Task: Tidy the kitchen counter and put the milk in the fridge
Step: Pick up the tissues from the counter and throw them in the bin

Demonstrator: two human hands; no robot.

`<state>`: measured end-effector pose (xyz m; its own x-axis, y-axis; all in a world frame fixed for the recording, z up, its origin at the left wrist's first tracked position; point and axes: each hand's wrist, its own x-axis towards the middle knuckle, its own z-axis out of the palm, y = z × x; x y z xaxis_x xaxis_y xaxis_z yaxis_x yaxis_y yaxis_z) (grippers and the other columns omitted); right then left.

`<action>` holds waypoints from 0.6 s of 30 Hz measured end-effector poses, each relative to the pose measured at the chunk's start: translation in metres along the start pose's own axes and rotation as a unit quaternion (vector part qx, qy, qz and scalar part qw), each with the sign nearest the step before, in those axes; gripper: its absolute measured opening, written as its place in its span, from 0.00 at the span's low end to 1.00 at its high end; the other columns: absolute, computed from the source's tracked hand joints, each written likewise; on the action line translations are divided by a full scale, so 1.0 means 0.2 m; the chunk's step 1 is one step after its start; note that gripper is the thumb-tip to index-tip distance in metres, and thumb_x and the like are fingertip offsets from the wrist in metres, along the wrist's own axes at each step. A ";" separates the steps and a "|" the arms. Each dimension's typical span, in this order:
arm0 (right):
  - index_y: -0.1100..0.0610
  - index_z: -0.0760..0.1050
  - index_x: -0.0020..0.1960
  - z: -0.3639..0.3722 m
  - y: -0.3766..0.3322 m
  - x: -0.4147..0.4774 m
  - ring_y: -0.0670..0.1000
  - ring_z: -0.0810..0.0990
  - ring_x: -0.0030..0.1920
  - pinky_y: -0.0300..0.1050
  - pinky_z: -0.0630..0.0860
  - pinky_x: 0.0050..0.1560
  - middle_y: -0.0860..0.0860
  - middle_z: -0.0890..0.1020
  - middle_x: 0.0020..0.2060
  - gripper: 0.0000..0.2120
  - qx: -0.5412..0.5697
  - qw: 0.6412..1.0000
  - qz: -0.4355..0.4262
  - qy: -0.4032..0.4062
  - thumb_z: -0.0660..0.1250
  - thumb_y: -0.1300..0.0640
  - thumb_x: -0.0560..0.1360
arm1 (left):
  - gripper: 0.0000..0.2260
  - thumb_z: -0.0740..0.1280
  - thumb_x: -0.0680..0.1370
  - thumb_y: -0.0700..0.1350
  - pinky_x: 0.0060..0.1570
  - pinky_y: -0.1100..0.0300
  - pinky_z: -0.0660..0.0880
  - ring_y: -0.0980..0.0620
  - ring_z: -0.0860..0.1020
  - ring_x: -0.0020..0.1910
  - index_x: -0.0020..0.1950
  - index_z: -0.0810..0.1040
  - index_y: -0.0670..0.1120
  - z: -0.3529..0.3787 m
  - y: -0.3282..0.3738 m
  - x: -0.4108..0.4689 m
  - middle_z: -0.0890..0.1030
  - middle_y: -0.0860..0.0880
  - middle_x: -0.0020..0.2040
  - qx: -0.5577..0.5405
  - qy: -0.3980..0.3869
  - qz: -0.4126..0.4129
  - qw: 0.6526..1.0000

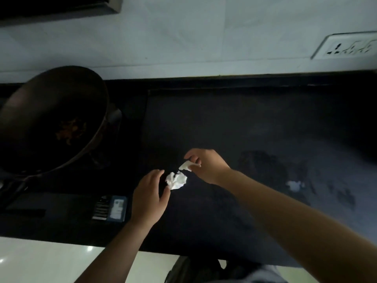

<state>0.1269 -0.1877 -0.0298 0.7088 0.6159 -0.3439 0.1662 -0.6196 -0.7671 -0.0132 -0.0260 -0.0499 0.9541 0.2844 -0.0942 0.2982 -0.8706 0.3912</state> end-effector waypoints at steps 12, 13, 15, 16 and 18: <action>0.49 0.62 0.71 0.46 -0.09 0.03 0.53 0.61 0.70 0.52 0.63 0.66 0.49 0.65 0.70 0.26 -0.158 0.984 -0.044 0.070 0.61 0.45 0.75 | 0.23 0.58 0.75 0.55 0.63 0.48 0.67 0.44 0.68 0.67 0.68 0.68 0.47 0.09 -0.28 -0.06 0.69 0.43 0.69 0.065 -0.054 0.063 0.994; 0.48 0.60 0.72 0.48 -0.09 0.03 0.53 0.61 0.70 0.53 0.63 0.66 0.48 0.64 0.70 0.27 -0.184 0.979 -0.057 0.070 0.60 0.44 0.76 | 0.23 0.57 0.76 0.55 0.63 0.48 0.67 0.44 0.67 0.67 0.69 0.67 0.47 0.09 -0.30 -0.06 0.69 0.43 0.70 0.065 -0.057 0.073 0.994; 0.49 0.62 0.71 0.53 -0.07 0.03 0.54 0.63 0.70 0.53 0.66 0.63 0.49 0.67 0.70 0.25 -0.229 0.969 -0.075 0.060 0.59 0.44 0.76 | 0.23 0.56 0.77 0.56 0.64 0.48 0.66 0.45 0.65 0.68 0.69 0.67 0.48 0.10 -0.33 -0.06 0.68 0.44 0.71 0.072 -0.064 0.093 0.991; 0.49 0.65 0.69 0.54 -0.05 0.02 0.55 0.66 0.68 0.53 0.68 0.61 0.50 0.69 0.68 0.23 -0.250 0.963 -0.080 0.061 0.58 0.44 0.76 | 0.23 0.55 0.77 0.56 0.64 0.48 0.65 0.45 0.65 0.68 0.69 0.67 0.48 0.10 -0.35 -0.06 0.67 0.44 0.71 0.076 -0.068 0.100 0.990; 0.50 0.71 0.64 0.56 -0.01 -0.01 0.56 0.72 0.63 0.53 0.73 0.55 0.51 0.74 0.63 0.20 -0.275 0.955 -0.079 0.082 0.55 0.44 0.75 | 0.23 0.55 0.77 0.55 0.65 0.48 0.65 0.45 0.65 0.68 0.70 0.66 0.48 0.10 -0.35 -0.06 0.67 0.44 0.72 0.079 -0.074 0.106 0.988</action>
<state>0.0474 -0.1326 -0.0880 0.7356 0.6661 -0.1231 0.5829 -0.7151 -0.3859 -0.0449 0.0244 -0.0951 0.9860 0.0367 -0.1629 0.0803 -0.9596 0.2697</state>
